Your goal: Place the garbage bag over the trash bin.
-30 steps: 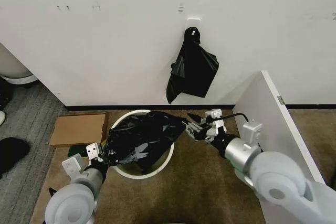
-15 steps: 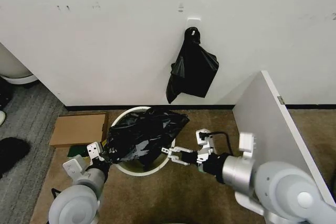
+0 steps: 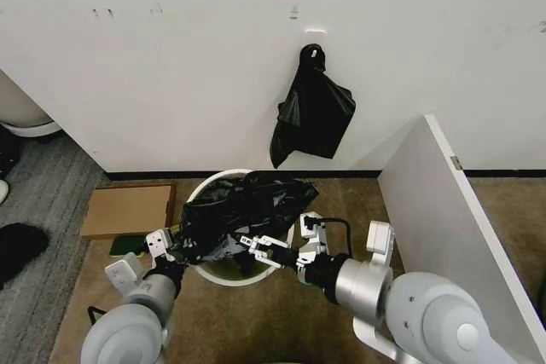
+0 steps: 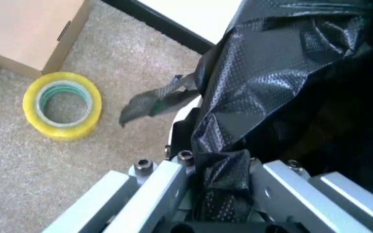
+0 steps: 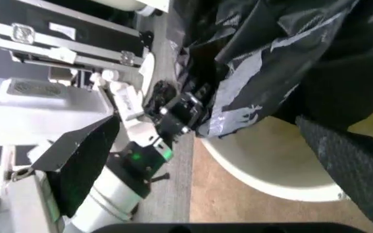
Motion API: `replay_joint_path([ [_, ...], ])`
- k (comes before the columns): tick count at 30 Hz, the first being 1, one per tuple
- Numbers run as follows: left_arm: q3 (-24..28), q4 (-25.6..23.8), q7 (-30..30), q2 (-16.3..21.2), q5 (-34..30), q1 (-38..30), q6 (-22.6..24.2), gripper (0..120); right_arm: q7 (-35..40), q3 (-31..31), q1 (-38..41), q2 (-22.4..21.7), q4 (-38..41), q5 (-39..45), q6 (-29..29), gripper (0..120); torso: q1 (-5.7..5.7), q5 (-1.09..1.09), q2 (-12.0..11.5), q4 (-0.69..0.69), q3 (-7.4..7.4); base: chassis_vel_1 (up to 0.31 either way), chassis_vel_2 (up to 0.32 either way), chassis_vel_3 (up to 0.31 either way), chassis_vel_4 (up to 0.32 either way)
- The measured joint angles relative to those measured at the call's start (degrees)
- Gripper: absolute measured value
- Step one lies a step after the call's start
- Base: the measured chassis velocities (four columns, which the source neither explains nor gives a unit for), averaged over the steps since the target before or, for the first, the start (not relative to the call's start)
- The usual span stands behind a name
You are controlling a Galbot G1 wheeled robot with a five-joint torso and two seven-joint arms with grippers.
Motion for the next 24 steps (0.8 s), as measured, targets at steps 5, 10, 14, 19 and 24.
replay_joint_path([
  [5,0.52,0.00,0.29,0.02,0.58,-0.24,-0.12,0,0.60,-2.61,1.18,1.10,-1.61,-1.87,-1.23,100,0.00,0.00,0.00,0.00,0.00,0.000,0.000,0.000,0.000],
  [10,1.22,0.00,0.70,0.01,1.50,-0.30,-0.14,0,0.85,-3.80,1.89,1.91,-2.84,-3.38,-1.40,100,0.00,0.00,0.00,0.00,0.00,0.000,0.000,0.000,0.000],
  [14,1.97,-0.01,1.19,-0.10,2.68,-0.18,-0.15,0,1.44,-4.17,2.37,2.42,-3.20,-4.98,-1.16,95,0.00,0.00,-0.01,0.00,0.00,0.000,0.000,0.000,0.000],
  [19,2.16,-0.01,1.30,-0.24,2.81,-0.29,-0.21,0,1.85,-4.45,2.39,2.76,-3.54,-5.53,-1.14,82,0.00,0.00,-0.02,0.00,0.00,0.000,0.000,0.000,0.000],
  [24,2.22,-0.10,1.31,-0.26,2.82,-0.61,-0.24,0,1.86,-4.61,1.92,3.18,-3.79,-6.30,-1.14,59,0.00,0.00,-0.02,0.00,0.00,0.000,0.000,0.000,0.000],
])
